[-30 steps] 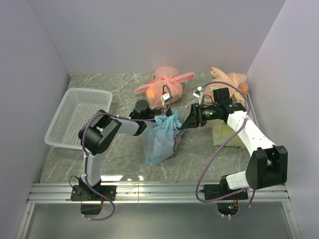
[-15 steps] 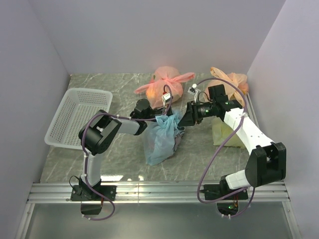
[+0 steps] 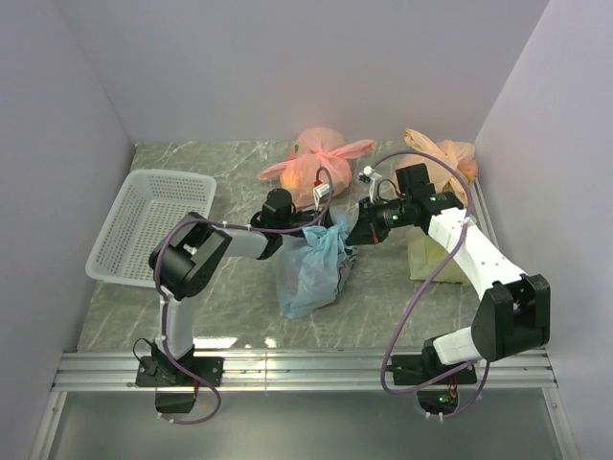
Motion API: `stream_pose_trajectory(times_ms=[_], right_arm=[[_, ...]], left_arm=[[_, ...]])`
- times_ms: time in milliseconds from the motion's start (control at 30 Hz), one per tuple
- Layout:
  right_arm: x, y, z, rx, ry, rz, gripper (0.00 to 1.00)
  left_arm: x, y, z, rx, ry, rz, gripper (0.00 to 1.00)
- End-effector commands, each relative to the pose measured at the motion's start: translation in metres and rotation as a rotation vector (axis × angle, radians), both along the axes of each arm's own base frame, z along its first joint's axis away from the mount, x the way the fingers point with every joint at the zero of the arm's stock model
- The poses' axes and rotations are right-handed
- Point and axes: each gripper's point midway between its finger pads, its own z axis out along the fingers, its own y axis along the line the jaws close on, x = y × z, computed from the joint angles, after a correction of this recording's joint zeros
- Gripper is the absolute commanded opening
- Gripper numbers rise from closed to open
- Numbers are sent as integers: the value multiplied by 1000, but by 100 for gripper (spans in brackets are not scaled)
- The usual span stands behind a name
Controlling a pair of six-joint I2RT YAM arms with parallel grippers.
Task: Place the fake fruits into the plastic bag and tie a complex knot
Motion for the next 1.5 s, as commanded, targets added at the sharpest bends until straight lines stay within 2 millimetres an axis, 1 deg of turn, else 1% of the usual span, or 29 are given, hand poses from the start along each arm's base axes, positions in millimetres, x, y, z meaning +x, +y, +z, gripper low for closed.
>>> stream_pose_trajectory(times_ms=[0, 33, 67, 100, 133, 167, 200, 233, 267, 300, 333, 367, 433, 467, 500, 533, 567, 600, 800, 867, 1000, 1033, 1067, 1100, 1167, 1267, 1333, 1433, 1467], right_arm=[[3, 1, 28, 18, -102, 32, 0], [3, 1, 30, 24, -107, 37, 0], [2, 1, 30, 22, -104, 39, 0], [2, 1, 31, 24, -106, 42, 0], [2, 2, 32, 27, -111, 51, 0], [1, 2, 32, 29, -115, 59, 0], [0, 2, 34, 32, -119, 64, 0], [0, 3, 34, 32, -121, 69, 0], [-1, 2, 34, 35, -121, 72, 0], [-1, 2, 34, 33, -122, 74, 0], [-1, 3, 34, 34, -122, 79, 0], [-1, 2, 33, 32, -118, 78, 0], [-1, 2, 32, 24, -113, 85, 0], [-1, 1, 31, 18, -106, 84, 0], [-1, 1, 32, 15, -108, 86, 0], [0, 1, 31, 10, -109, 85, 0], [0, 0, 31, 7, -107, 84, 0], [2, -1, 30, -3, -108, 78, 0], [5, -1, 28, -25, -99, 87, 0], [7, 0, 28, -25, -105, 86, 0], [9, 4, 28, -19, -102, 88, 0], [10, 5, 29, -19, -104, 89, 0], [10, 6, 28, -19, -105, 93, 0], [10, 6, 27, -21, -102, 95, 0], [10, 8, 28, -24, -108, 98, 0], [12, 9, 29, -28, -111, 98, 0], [13, 9, 28, -30, -112, 104, 0], [13, 8, 30, -36, -125, 109, 0], [12, 7, 29, -41, -120, 110, 0]], left_arm=[[9, 12, 9, 22, -91, 36, 30], [12, 17, 14, 32, -107, 61, 34], [20, 25, 11, 48, -143, 88, 38], [22, 32, 3, 98, -110, 104, 44], [25, 39, 9, 110, -130, 123, 47], [37, 50, 8, 128, -172, 166, 50], [38, 60, 2, 173, -143, 184, 58], [40, 68, 14, 170, -178, 205, 61], [50, 81, 13, 190, -221, 241, 64], [54, 89, 17, 210, -235, 258, 65], [55, 104, 19, 249, -212, 279, 65], [56, 113, 19, 270, -255, 273, 66], [52, 130, 32, 322, -244, 262, 67], [55, 140, 40, 328, -302, 264, 67], [60, 142, 62, 324, -367, 270, 76], [47, 148, 68, 353, -390, 242, 87], [44, 150, 79, 347, -416, 236, 97], [38, 150, 100, 323, -450, 231, 99], [19, 152, 140, 312, -446, 216, 99], [15, 145, 138, 366, -467, 211, 99], [22, 127, 109, 483, -475, 197, 99], [22, 123, 106, 484, -479, 183, 99], [28, 120, 104, 505, -480, 203, 99], [29, 115, 96, 515, -461, 182, 99], [29, 106, 100, 497, -482, 160, 98], [25, 97, 97, 471, -464, 122, 93], [22, 94, 90, 473, -450, 104, 82], [16, 95, 79, 470, -422, 75, 59], [14, 97, 71, 481, -406, 64, 40]])
